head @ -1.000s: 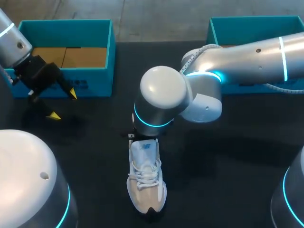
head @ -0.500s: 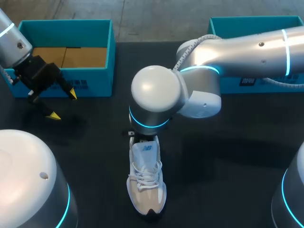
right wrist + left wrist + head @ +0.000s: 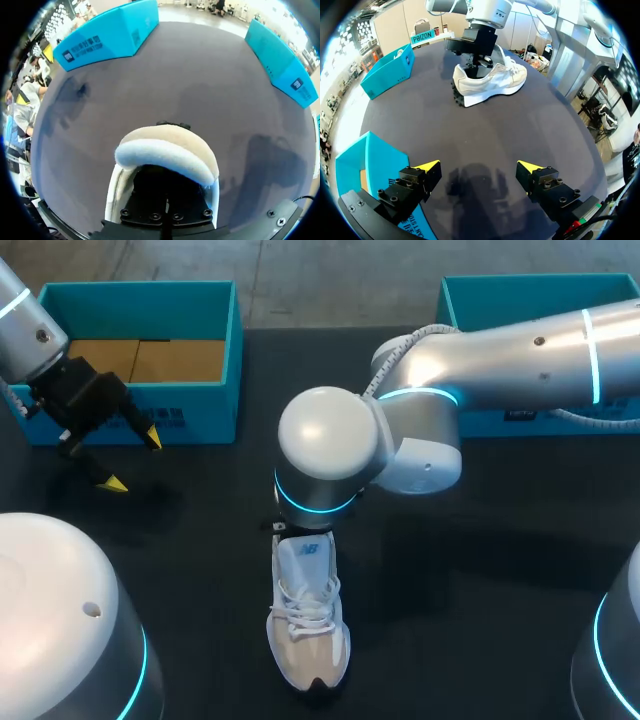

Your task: Take the shoe out of the shoebox, open the shoe tongue, remove and reinsert the insole, then place the shoe into the shoebox

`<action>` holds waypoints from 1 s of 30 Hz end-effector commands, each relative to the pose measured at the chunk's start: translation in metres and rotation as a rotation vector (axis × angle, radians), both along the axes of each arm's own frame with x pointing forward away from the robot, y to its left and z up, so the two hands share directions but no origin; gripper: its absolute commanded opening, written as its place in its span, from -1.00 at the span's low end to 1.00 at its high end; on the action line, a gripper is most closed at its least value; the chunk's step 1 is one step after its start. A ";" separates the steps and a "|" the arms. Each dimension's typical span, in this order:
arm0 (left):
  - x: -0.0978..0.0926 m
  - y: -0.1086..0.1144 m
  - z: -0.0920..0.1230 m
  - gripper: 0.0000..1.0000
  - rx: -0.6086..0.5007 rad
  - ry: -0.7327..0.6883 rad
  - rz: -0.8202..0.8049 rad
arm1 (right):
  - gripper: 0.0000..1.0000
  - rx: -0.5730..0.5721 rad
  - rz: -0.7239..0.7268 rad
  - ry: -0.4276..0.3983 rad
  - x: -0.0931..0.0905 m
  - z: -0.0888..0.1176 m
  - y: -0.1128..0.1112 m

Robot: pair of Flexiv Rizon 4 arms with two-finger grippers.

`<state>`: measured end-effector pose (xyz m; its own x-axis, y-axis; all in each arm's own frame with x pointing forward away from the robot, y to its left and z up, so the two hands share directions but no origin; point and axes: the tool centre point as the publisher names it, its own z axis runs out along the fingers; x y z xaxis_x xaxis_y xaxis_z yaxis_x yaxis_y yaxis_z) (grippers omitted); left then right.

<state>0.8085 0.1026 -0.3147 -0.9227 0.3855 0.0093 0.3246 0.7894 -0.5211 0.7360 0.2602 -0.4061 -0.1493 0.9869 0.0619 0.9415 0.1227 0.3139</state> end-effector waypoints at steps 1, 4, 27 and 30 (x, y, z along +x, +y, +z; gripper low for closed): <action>0.000 0.000 0.001 1.00 0.003 0.000 -0.001 | -1.00 0.038 -0.128 -0.028 -0.019 -0.008 0.003; 0.000 0.000 0.001 1.00 0.003 0.000 -0.001 | -1.00 0.022 -0.130 -0.059 -0.022 0.005 0.004; 0.000 0.000 0.001 1.00 0.003 0.000 -0.001 | -1.00 -0.004 -0.144 0.011 -0.046 -0.014 -0.001; 0.000 0.000 0.001 1.00 0.003 0.000 -0.001 | -1.00 -0.013 -0.153 0.027 -0.058 -0.015 -0.001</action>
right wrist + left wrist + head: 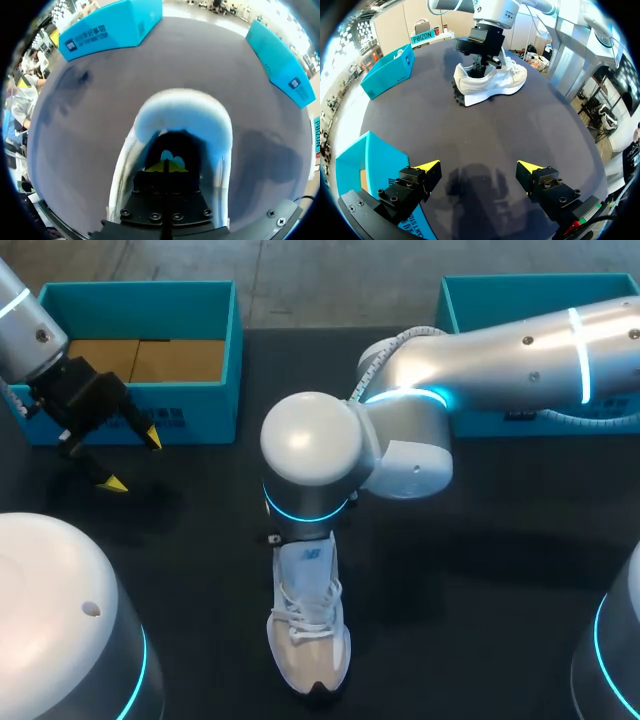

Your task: Take the shoe out of the shoebox, open the shoe tongue, remove and reinsert the insole, then place the shoe into the shoebox

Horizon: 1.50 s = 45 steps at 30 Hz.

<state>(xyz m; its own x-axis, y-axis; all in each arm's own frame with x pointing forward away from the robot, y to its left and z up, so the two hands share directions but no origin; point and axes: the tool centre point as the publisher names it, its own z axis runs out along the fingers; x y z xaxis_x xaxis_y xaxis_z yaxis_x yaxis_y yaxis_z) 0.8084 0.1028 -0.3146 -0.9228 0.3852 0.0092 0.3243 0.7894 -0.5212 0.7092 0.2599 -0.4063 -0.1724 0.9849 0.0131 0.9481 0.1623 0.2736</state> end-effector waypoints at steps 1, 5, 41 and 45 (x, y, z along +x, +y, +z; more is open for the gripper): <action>0.000 0.000 0.000 1.00 0.003 0.000 -0.001 | -1.00 0.032 -0.180 -0.004 -0.036 -0.015 0.000; 0.000 0.000 0.000 1.00 0.003 0.000 -0.001 | -1.00 0.032 -0.184 0.003 -0.043 -0.015 -0.001; 0.000 0.000 0.000 1.00 0.003 0.000 -0.001 | -0.78 -0.042 -0.138 0.050 -0.022 0.048 -0.007; 0.000 0.000 0.000 1.00 0.003 0.000 -0.001 | -0.56 -0.052 -0.141 0.076 -0.025 0.049 -0.006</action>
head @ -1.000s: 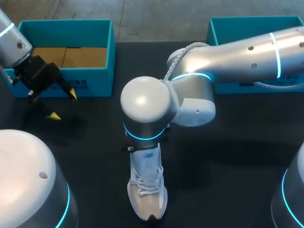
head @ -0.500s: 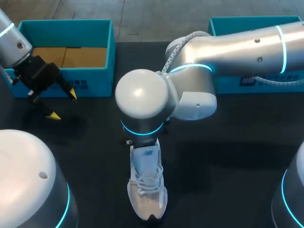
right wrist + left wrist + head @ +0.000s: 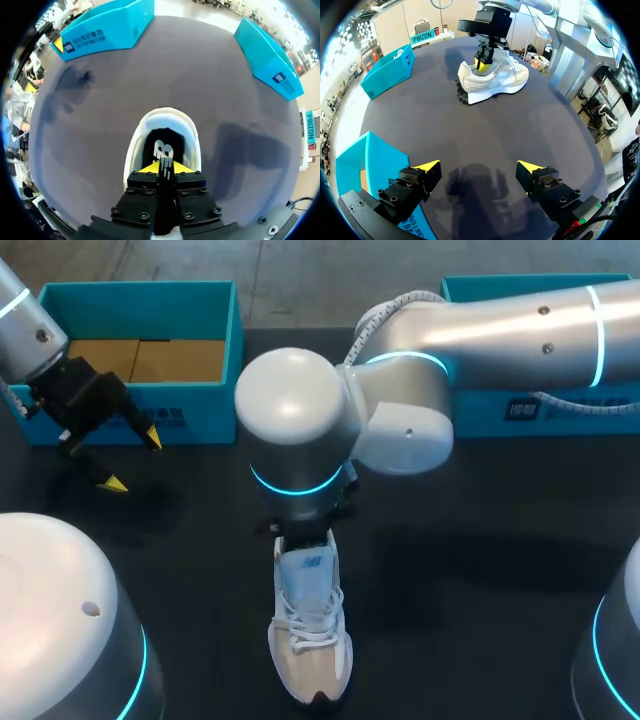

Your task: Take the shoe out of the shoebox, open the shoe tongue, remove and reinsert the insole, then place the shoe into the shoebox

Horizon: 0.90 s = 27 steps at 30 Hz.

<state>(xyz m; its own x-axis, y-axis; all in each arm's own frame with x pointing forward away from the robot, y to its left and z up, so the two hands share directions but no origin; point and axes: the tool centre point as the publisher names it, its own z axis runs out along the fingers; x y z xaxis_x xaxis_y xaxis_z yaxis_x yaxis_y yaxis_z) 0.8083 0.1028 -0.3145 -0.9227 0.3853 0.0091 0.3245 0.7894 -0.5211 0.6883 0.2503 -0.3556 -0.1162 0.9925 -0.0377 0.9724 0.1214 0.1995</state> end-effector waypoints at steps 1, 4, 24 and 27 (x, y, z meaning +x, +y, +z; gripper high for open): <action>0.000 0.000 0.000 1.00 0.003 0.000 -0.001 | -0.54 0.003 -0.085 0.010 -0.006 -0.002 0.004; 0.000 0.000 0.000 1.00 0.003 0.000 -0.001 | -0.49 -0.002 -0.090 0.026 -0.009 -0.004 0.003; 0.000 0.000 0.000 1.00 0.003 0.000 -0.001 | 0.31 -0.039 -0.093 0.147 -0.026 -0.004 0.001; 0.000 0.000 0.000 1.00 0.003 0.000 -0.001 | 0.67 -0.043 -0.094 0.150 -0.028 -0.002 0.000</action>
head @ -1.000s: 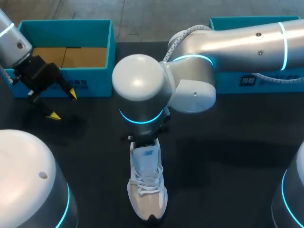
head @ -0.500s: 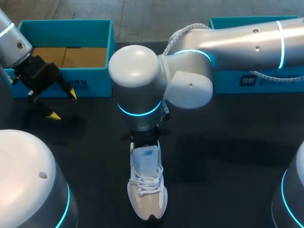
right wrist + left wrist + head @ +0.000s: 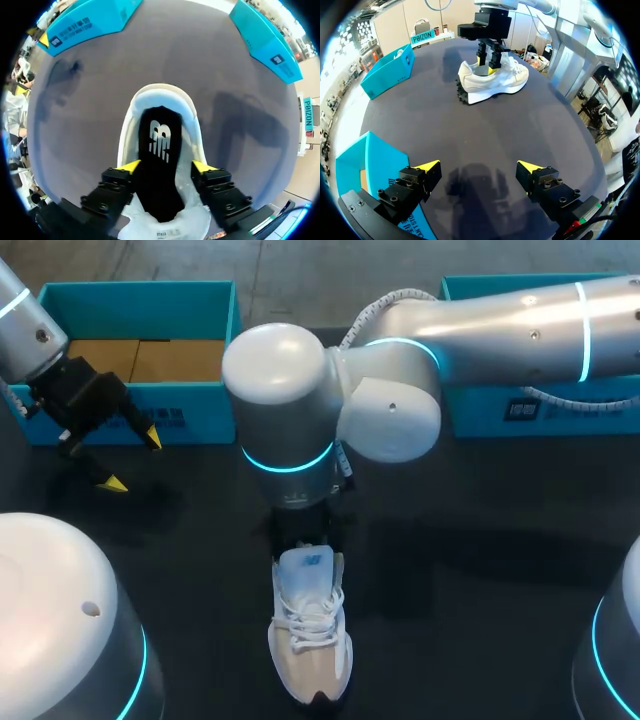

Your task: Take the shoe out of the shoebox, open the shoe tongue, remove and reinsert the insole, then place the shoe into the shoebox

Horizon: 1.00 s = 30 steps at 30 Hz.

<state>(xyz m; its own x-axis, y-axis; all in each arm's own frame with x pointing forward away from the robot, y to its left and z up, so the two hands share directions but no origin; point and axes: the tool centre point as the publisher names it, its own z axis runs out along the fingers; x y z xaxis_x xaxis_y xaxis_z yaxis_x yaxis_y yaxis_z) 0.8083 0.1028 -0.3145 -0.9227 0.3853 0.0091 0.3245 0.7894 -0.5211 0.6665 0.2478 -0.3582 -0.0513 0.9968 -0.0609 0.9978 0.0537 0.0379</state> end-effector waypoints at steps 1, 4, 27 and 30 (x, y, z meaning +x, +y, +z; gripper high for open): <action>0.000 0.000 0.000 1.00 0.003 0.000 -0.001 | 0.81 -0.009 -0.020 -0.009 -0.007 0.002 0.002; 0.000 0.000 0.000 1.00 0.003 0.000 -0.001 | 0.91 -0.012 -0.017 0.002 -0.010 0.003 0.002; 0.000 0.000 0.000 1.00 0.003 0.000 -0.001 | 0.86 -0.018 -0.034 0.052 -0.042 0.009 0.009; 0.000 0.000 0.000 1.00 0.003 0.000 -0.001 | 0.84 -0.017 -0.031 0.055 -0.045 0.010 0.011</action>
<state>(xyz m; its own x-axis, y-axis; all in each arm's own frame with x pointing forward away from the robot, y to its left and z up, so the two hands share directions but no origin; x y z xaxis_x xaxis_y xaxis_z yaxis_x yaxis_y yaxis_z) 0.8083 0.1028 -0.3145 -0.9227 0.3853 0.0091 0.3245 0.7894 -0.5211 0.6315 0.2513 -0.3466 -0.0719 0.9955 -0.0618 0.9968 0.0695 -0.0397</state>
